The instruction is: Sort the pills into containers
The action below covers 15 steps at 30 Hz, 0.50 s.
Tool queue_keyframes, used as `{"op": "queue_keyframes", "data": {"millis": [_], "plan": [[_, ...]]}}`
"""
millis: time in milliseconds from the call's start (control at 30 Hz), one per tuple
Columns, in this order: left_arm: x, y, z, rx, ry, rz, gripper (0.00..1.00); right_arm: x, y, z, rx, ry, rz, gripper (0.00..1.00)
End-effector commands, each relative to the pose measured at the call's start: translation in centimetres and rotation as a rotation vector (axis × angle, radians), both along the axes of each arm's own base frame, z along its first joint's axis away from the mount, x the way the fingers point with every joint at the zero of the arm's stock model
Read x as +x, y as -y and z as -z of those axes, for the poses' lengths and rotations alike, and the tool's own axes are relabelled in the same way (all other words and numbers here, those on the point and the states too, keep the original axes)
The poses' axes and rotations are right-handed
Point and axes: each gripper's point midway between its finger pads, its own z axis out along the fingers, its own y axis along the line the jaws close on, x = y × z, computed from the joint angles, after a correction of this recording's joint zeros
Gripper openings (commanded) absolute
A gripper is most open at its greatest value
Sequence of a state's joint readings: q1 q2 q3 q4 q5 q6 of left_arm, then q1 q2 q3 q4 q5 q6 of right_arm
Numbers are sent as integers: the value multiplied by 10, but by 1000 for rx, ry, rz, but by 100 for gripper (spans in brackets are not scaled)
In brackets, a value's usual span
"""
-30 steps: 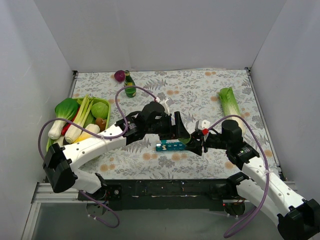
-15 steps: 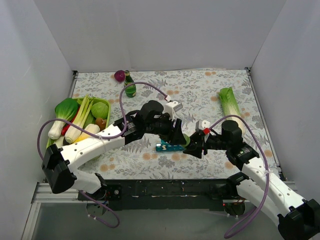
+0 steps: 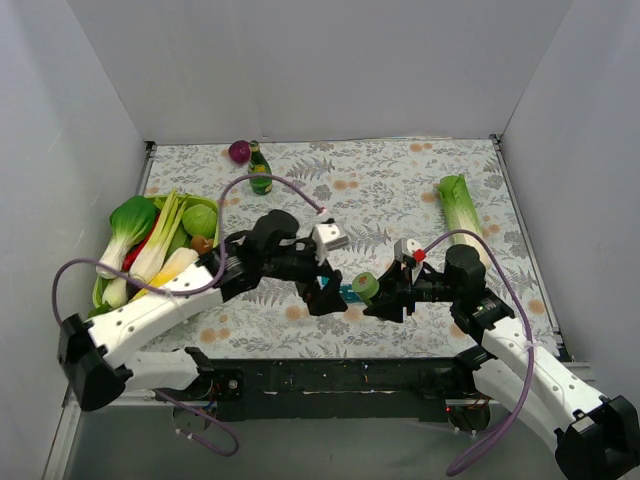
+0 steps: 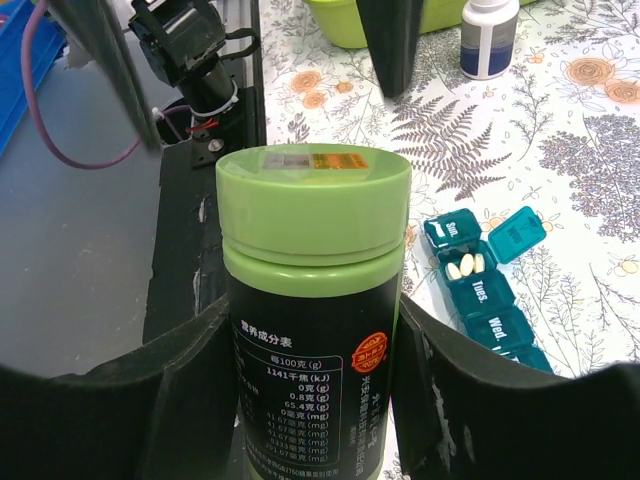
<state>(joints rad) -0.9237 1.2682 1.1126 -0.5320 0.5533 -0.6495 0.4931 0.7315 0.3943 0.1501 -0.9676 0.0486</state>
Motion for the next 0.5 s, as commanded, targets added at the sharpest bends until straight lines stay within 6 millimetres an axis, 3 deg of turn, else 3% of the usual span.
{"op": "queue_keyframes", "data": {"millis": [0,33,133,233,267,300,467], "plan": [[19,-25,-79,-295,108,-262,98,8,0,-15,24,103,19,1],[15,-32,-94,-360,53,-319,98,11,0,-14,15,134,25,1],[17,-32,-95,-388,-98,-399,98,21,3,-14,-21,203,52,1],[23,-19,-83,-346,-360,-526,98,29,6,-9,-63,266,74,1],[27,-12,-68,-296,-468,-580,98,31,7,-8,-72,277,79,1],[28,-8,-73,-296,-501,-589,98,32,8,-8,-77,293,82,1],[36,11,-61,-193,-553,-649,98,35,8,-10,-82,303,94,1]]}}
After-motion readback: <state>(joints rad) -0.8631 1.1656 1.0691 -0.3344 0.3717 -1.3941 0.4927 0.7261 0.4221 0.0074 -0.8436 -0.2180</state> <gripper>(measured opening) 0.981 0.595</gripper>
